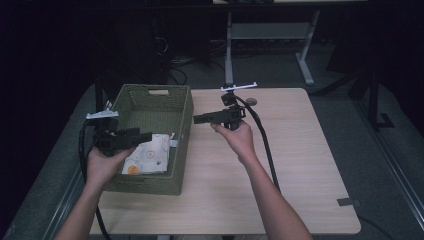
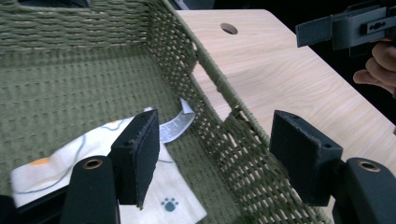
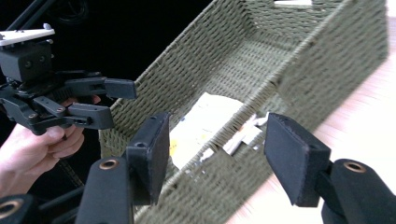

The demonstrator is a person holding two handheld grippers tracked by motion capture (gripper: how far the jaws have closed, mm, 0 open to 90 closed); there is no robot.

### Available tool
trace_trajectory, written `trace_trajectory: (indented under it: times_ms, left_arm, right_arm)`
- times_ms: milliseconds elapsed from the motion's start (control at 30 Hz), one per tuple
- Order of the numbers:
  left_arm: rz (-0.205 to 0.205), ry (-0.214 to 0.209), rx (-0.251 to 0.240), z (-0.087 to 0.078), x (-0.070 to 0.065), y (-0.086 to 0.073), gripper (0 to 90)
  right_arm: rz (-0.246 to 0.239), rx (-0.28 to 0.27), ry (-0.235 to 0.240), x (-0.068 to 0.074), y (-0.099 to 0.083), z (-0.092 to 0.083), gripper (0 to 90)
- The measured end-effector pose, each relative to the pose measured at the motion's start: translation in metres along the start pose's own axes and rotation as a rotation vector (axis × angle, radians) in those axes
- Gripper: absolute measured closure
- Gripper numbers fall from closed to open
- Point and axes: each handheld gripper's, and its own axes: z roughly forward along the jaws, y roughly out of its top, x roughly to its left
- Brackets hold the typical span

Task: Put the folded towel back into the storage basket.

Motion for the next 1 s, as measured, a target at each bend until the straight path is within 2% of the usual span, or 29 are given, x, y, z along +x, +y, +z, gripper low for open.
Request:
trace_trajectory:
  times_ms: [500, 600, 1000]
  left_arm:
    - [0.036, -0.028, 0.007, 0.026, -0.036, 0.006, 30.1]
    - [0.046, -0.036, 0.009, 0.032, -0.043, 0.007, 30.1]
    - [0.061, -0.063, 0.023, 0.052, -0.066, 0.008, 30.0]
  right_arm:
    - [0.017, -0.009, -0.042, -0.022, -0.014, -0.043, 33.2]
    - [0.033, -0.017, -0.045, -0.03, -0.02, -0.056, 32.0]
    - [0.081, -0.052, -0.055, -0.049, -0.036, -0.087, 31.3]
